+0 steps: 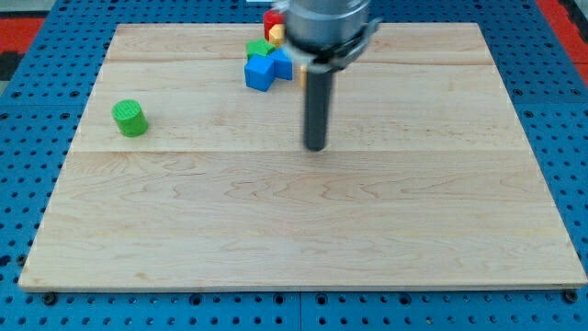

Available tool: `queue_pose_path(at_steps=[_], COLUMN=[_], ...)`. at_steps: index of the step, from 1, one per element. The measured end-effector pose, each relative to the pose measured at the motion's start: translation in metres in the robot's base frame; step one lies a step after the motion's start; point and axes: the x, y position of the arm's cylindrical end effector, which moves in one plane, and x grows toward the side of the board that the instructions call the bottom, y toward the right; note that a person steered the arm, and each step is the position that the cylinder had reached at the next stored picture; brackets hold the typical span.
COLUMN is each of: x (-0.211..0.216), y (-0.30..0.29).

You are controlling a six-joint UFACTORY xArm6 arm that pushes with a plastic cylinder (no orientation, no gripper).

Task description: Move the green circle below the cube

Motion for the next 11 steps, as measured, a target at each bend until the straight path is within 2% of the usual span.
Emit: queue_pose_path(at_steps=[1,3,4,5,6,7,8,9,10,11], x=[0.026,0.013,-0.025,-0.079,-0.091,-0.075,-0.041,-0.052,-0.098,-0.097], y=[-0.082,-0.195,-0.243,-0.249,-0.243,-0.229,-0.239,-0.185,-0.142,-0.068])
